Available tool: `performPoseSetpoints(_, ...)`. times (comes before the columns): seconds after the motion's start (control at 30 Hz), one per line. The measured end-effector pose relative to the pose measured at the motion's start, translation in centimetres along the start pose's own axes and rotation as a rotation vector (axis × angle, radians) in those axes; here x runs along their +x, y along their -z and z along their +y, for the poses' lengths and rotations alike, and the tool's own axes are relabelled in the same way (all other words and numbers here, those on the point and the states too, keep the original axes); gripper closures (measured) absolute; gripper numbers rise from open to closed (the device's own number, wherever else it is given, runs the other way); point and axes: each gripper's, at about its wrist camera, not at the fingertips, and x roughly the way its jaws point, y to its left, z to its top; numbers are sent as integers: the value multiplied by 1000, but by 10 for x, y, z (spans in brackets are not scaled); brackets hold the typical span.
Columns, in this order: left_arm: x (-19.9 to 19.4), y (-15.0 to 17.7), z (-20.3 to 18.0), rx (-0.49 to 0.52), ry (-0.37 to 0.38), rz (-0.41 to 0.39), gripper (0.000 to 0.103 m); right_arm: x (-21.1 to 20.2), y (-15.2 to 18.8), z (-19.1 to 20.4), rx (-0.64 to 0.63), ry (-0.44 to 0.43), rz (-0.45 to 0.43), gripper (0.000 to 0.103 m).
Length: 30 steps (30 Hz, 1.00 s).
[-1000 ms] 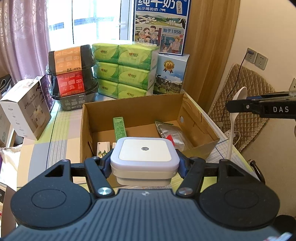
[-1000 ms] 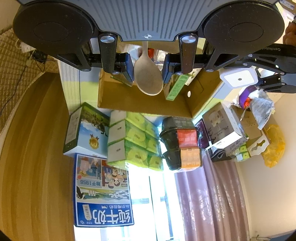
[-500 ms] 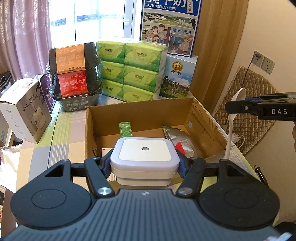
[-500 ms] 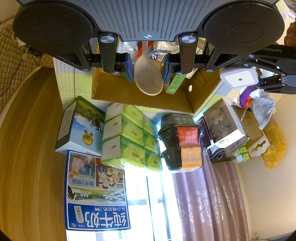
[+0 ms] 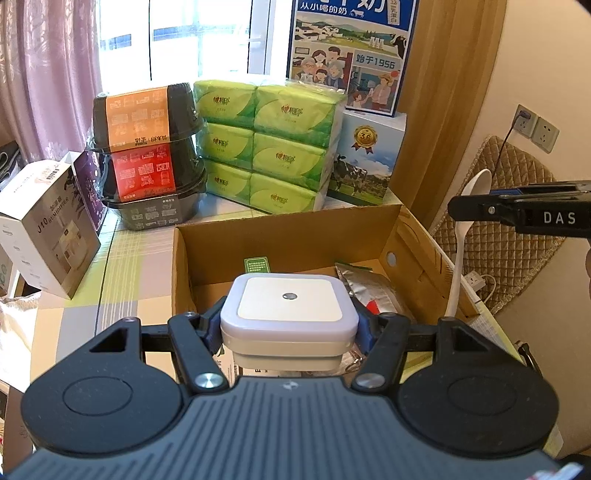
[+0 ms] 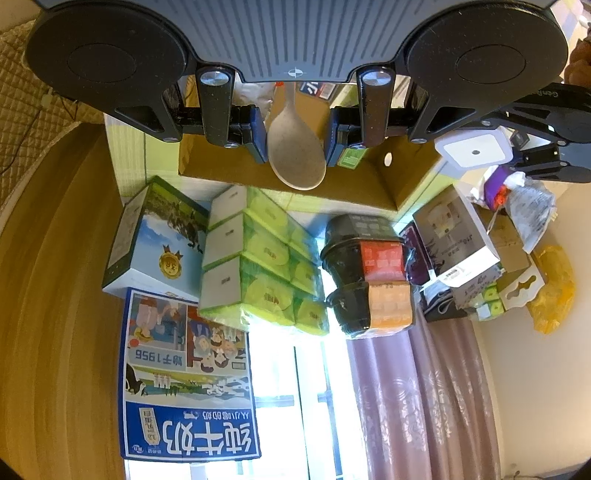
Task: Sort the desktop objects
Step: 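Carry the white container and wooden spoon over the cardboard box with both grippers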
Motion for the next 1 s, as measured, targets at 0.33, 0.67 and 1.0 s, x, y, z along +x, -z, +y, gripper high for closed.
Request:
performPoseSetpoints(0.33, 21, 2, 9, -21, 1, 30, 43, 22, -4, -6, 21, 7, 10, 73)
performPoseSetpoints(0.67, 29, -1, 11, -16, 1, 36, 43, 33, -9, -8, 24, 11, 6, 73)
performPoseSetpoints(1.0, 36, -3, 18, -22, -4, 40, 43, 42, -13, -11, 38, 10, 0, 73)
